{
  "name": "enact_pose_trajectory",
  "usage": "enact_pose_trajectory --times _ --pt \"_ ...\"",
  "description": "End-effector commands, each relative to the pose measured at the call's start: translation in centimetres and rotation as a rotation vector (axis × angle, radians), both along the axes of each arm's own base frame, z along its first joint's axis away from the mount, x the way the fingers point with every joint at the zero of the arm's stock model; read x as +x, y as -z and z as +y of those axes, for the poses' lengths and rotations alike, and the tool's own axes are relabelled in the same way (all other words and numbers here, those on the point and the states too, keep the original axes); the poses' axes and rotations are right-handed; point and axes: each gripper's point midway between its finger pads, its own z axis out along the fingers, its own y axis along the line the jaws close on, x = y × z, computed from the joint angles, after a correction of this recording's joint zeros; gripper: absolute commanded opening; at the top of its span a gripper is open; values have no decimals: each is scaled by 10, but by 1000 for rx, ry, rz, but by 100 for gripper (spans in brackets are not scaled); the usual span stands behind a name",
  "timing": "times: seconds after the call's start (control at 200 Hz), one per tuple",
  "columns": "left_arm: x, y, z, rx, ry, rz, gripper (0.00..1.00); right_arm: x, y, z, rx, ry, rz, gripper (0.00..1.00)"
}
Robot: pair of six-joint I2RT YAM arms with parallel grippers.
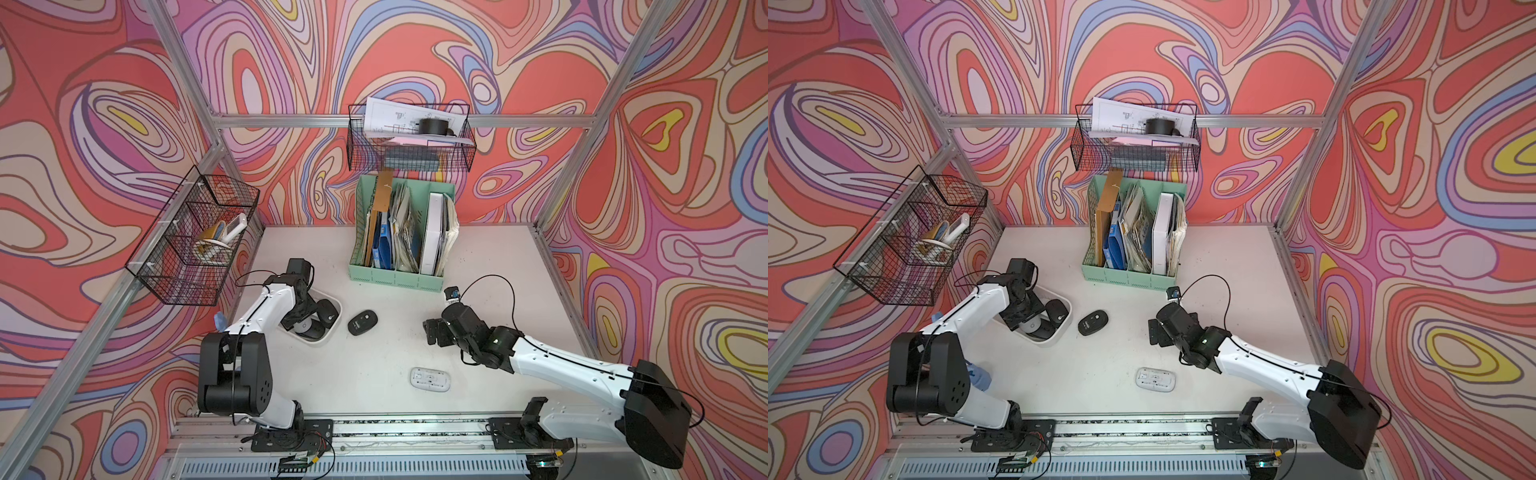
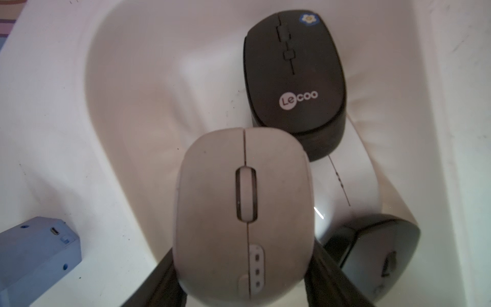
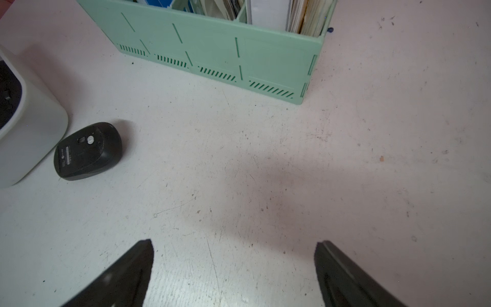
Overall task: Put the mouse in the storage box
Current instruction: Place the mouse in the storage box.
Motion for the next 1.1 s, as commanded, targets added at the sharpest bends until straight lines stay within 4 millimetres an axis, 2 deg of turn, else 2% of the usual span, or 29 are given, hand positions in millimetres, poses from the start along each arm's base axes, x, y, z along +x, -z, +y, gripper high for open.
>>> enact_pose_trajectory --times 0.0,0.125,0.265,0.461,0.836,0.996,1.097 --pt "17 -2 9 23 -57 -49 54 2 -3 4 3 0 -19 97" --pt "19 4 10 20 -73 -32 58 3 -2 5 -2 0 -17 97" --pt "21 6 9 8 -72 -35 73 3 -2 7 -5 -14 -21 97" --pt "16 -4 12 27 -78 -50 91 3 -3 15 -17 -41 -29 97" --pt "1 -40 15 40 -95 -146 96 3 -12 47 -49 -131 -66 97" --pt "-6 -49 6 -12 -80 -201 96 3 -12 67 -70 -180 -82 97" --pt "-8 -58 -4 -68 -43 -260 96 1 -14 88 -69 -250 -98 97"
